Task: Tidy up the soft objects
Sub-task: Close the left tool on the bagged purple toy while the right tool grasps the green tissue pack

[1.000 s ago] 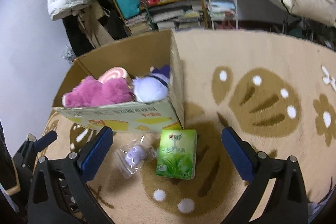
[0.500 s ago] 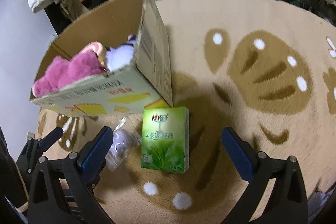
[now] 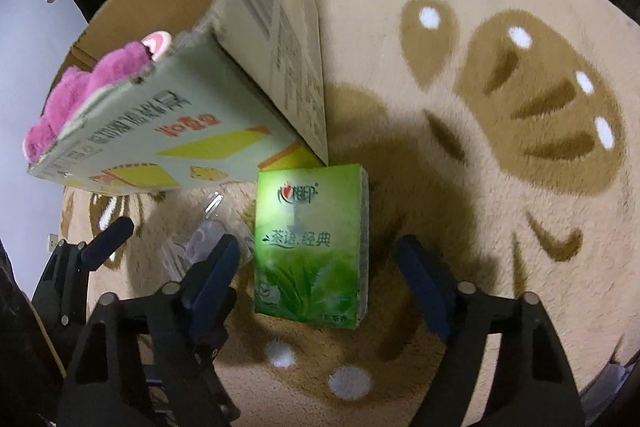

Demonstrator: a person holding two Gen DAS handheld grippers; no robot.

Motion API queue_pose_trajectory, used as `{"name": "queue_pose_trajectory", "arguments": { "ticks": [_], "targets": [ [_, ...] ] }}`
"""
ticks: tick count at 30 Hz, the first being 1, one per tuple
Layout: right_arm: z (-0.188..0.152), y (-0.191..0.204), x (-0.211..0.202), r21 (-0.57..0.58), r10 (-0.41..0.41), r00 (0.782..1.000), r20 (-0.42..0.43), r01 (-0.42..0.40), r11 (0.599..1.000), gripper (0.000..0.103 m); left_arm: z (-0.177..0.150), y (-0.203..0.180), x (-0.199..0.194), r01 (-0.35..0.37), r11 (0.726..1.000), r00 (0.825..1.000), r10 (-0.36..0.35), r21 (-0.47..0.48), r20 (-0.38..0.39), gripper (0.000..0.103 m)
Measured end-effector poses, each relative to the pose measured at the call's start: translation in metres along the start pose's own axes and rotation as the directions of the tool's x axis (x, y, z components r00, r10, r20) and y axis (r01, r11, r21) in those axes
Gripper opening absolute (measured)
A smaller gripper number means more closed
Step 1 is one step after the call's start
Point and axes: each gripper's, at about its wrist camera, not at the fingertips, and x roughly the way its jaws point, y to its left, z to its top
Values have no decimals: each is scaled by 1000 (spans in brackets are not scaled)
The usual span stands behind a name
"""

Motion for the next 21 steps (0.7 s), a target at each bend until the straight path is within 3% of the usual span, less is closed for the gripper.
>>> {"name": "queue_pose_trajectory", "arguments": {
  "ticks": [10, 16, 19, 21],
  "targets": [
    [0, 0, 9, 4, -15, 1000, -4, 15, 1000, 73, 7, -15, 16, 27, 999, 1000, -27, 20, 13, 99],
    [2, -8, 7, 23, -14, 1000, 5, 14, 1000, 61, 6, -17, 16, 61, 998, 998, -62, 27, 26, 83],
    [1, -8, 7, 16, -21, 1000, 7, 20, 1000, 60, 6, -23, 15, 58, 998, 998, -59, 28, 29, 74],
    [1, -7, 8, 9, -27, 1000, 9, 27, 1000, 59, 5, -22, 12, 46, 999, 998, -47, 19, 29, 61]
  ]
}}
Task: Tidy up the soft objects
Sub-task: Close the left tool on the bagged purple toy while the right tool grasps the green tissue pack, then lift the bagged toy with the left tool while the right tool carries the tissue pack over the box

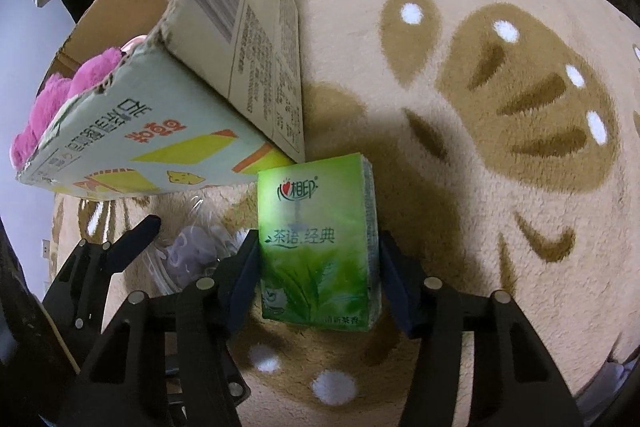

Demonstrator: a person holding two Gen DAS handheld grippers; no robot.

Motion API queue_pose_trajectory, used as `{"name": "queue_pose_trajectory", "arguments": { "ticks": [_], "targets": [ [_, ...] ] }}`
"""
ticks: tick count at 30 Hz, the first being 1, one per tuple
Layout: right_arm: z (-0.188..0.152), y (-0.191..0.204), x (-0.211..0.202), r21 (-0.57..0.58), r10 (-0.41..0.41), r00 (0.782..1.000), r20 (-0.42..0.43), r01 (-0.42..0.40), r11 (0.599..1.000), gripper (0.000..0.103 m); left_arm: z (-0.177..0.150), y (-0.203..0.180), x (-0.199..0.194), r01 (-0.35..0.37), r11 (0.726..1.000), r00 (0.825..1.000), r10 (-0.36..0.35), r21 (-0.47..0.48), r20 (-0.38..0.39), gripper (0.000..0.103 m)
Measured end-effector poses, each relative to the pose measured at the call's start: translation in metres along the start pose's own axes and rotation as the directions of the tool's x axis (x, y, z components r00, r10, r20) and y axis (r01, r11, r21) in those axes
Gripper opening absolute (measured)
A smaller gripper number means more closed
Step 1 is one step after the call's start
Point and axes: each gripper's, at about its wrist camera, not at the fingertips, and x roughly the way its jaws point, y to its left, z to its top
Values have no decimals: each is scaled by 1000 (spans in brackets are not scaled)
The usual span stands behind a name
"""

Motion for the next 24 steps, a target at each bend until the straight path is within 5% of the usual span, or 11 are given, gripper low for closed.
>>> {"name": "queue_pose_trajectory", "arguments": {
  "ticks": [9, 24],
  "targets": [
    [-4, 4, -12, 0, 10, 1000, 19, -10, 1000, 58, 0, 12, -12, -10, 1000, 1000, 9, -27, -15, 45],
    [-15, 5, -78, -54, 108, 981, 161, -100, 993, 58, -10, 35, -83, -25, 992, 996, 35, -126, 80, 42]
  ]
}}
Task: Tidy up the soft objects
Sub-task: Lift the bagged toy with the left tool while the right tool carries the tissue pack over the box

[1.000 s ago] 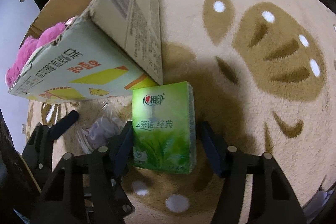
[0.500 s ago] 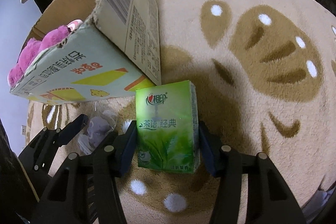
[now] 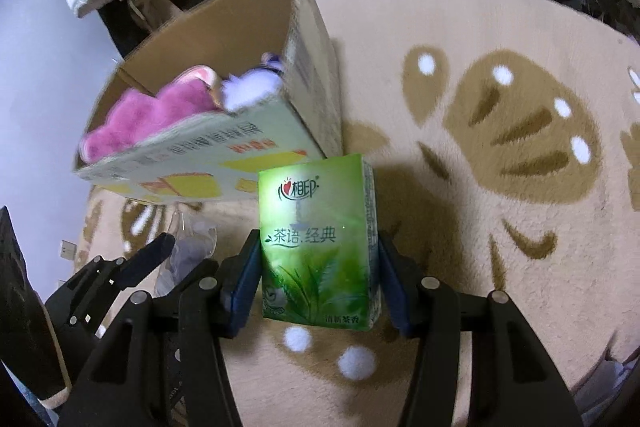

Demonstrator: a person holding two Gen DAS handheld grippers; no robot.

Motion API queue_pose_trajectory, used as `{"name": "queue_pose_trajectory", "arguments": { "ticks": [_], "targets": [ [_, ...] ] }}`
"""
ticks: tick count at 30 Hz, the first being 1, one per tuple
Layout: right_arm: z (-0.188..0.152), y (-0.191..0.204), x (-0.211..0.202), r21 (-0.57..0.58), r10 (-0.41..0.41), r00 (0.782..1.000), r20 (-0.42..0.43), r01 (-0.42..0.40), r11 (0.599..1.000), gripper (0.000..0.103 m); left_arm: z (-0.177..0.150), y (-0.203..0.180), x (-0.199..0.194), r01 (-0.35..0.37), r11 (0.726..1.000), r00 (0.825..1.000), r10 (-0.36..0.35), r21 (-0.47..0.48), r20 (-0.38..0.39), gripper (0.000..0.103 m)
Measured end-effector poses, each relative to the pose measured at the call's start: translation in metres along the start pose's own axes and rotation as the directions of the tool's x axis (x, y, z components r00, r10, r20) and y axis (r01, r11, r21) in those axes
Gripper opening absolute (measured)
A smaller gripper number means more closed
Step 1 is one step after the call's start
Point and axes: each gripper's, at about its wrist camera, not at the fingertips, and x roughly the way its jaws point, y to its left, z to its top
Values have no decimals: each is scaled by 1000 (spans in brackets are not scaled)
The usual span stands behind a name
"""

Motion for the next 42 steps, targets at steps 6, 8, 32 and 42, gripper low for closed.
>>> {"name": "queue_pose_trajectory", "arguments": {
  "ticks": [6, 8, 32, 42],
  "targets": [
    [-2, 11, -38, -56, 37, 992, 118, -31, 998, 58, -1, 11, -39, -28, 999, 996, 30, -25, 79, 41],
    [-4, 16, -49, -76, 50, 987, 154, -39, 996, 58, 0, 15, -50, -34, 999, 994, 38, -39, 100, 41],
    [28, 64, -92, -238, 161, 895, 416, -64, 969, 58, 45, 42, -131, -205, 971, 866, 238, -121, 439, 42],
    [62, 89, -73, -311, 166, 893, 419, -31, 950, 58, 81, 70, -123, -243, 959, 837, 282, -143, 470, 42]
  ]
}}
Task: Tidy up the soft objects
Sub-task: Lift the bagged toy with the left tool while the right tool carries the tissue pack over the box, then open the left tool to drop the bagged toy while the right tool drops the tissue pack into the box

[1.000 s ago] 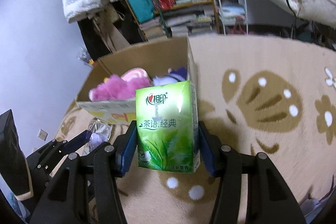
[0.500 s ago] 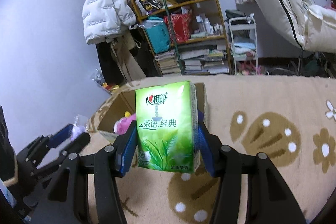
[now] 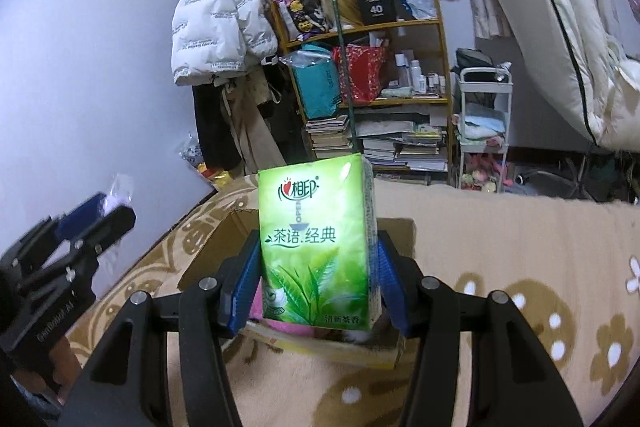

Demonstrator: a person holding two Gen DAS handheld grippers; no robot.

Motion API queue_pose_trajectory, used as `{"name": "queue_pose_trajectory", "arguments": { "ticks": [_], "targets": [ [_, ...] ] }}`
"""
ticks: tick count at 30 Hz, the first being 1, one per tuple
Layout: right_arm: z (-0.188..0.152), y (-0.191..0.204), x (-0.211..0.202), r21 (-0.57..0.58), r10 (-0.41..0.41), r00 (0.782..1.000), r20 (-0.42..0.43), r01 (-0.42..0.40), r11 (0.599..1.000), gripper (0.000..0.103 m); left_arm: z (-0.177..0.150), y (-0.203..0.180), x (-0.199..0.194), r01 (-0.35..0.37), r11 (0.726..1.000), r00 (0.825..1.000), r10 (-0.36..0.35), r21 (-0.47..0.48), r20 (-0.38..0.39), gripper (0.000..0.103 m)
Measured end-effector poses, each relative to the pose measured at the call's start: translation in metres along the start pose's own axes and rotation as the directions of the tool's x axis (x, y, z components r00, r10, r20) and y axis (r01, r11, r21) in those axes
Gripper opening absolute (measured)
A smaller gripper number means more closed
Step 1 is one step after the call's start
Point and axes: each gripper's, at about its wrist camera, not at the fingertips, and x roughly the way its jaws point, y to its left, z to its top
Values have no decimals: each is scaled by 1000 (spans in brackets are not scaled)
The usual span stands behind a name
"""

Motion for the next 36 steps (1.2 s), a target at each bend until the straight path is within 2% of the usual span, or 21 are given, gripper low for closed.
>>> {"name": "queue_pose_trajectory", "arguments": {
  "ticks": [5, 9, 15, 19, 23, 25, 27, 29, 31, 33, 36],
  "targets": [
    [-2, 1, 15, -13, 3, 1000, -8, -3, 1000, 58, -5, 7, 19, -2, 999, 1000, 2, -34, -13, 42],
    [-6, -4, 23, 8, 41, 999, -3, -41, 999, 58, -12, 9, 34, 9, 999, 999, -11, -54, -36, 43],
    [-15, -10, 42, 39, 68, 997, -33, -66, 997, 59, -28, 8, 63, 39, 995, 992, -49, -87, -117, 44],
    [-22, -13, 55, 55, 70, 995, -74, -66, 996, 59, -37, 2, 76, 46, 996, 987, -57, -77, -152, 46],
    [-27, -17, 62, 65, 62, 993, -105, -55, 996, 61, -40, -1, 77, 43, 997, 985, -53, -67, -161, 57],
    [-27, -20, 61, 78, 64, 993, -101, -56, 995, 70, -40, -1, 76, 42, 997, 985, -52, -62, -166, 64],
    [-26, -22, 57, 84, 57, 994, -88, -50, 995, 75, -40, 0, 73, 38, 997, 984, -48, -61, -169, 75],
    [-23, -23, 50, 86, 43, 996, -76, -36, 996, 79, -38, 1, 66, 26, 998, 986, -36, -62, -162, 80],
    [-20, -24, 40, 90, 19, 998, -63, -14, 996, 91, -36, 4, 58, 21, 997, 986, -32, -68, -162, 87],
    [-17, -24, 25, 88, -1, 999, -33, 4, 996, 96, -33, 8, 44, 16, 997, 988, -28, -75, -152, 95],
    [-10, -21, 1, 73, -19, 1000, 8, 18, 997, 103, -27, 15, 27, 0, 997, 991, -11, -83, -132, 99]
  ]
}}
